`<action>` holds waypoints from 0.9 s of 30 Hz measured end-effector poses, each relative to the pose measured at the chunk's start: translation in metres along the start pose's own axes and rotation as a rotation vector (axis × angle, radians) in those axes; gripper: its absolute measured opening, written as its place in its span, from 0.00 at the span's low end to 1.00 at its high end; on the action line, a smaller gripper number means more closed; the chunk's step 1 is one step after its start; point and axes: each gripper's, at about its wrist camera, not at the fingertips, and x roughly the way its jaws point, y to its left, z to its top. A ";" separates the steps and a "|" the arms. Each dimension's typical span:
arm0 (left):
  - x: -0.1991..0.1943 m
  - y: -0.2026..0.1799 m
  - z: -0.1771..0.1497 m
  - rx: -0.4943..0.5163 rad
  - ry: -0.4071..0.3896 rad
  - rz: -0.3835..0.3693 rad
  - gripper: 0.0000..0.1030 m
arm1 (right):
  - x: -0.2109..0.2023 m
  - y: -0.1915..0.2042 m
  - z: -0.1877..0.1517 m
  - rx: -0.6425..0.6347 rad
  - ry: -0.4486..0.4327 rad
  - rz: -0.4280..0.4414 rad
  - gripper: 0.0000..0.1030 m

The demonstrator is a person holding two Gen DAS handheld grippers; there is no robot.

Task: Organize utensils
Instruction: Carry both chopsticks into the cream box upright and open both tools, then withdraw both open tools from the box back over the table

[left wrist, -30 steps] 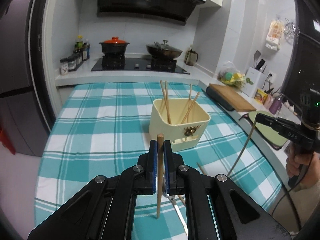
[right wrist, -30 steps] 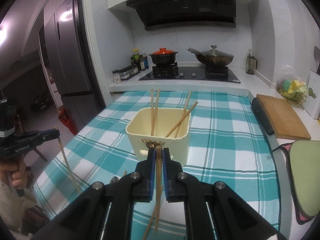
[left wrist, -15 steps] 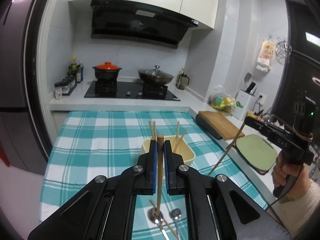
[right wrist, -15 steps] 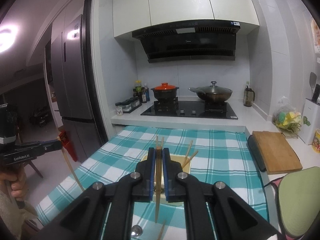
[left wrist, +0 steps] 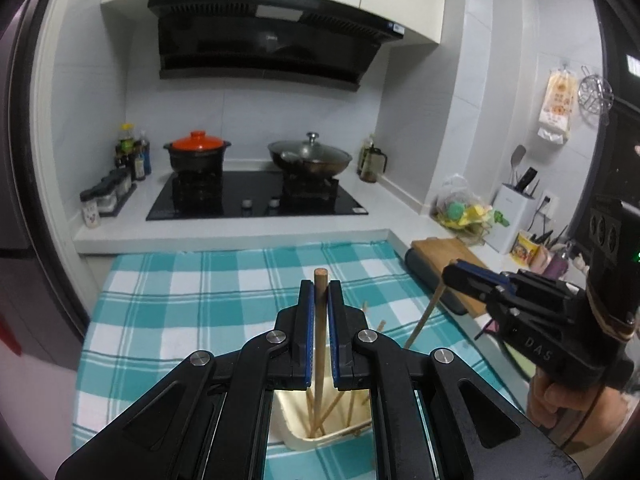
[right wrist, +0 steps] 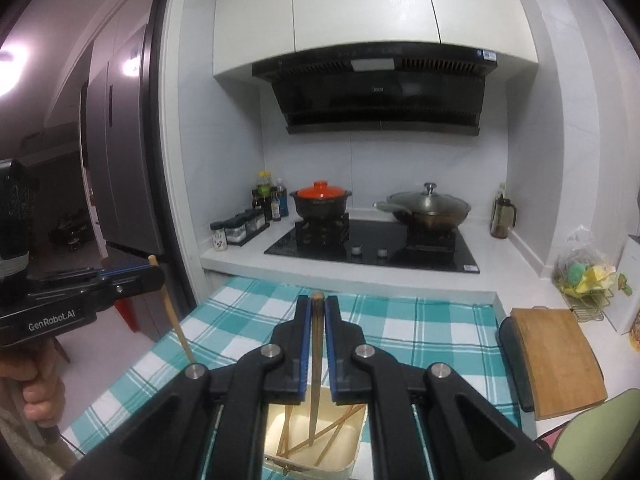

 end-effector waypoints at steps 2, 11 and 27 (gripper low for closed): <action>0.028 0.002 -0.010 -0.011 0.054 0.006 0.04 | 0.029 -0.004 -0.011 0.014 0.075 0.021 0.07; 0.090 0.023 -0.059 -0.084 0.195 0.031 0.58 | 0.122 -0.024 -0.071 0.147 0.270 0.065 0.16; -0.068 0.057 -0.247 0.060 0.388 0.179 0.79 | -0.055 -0.029 -0.172 -0.085 0.280 -0.063 0.42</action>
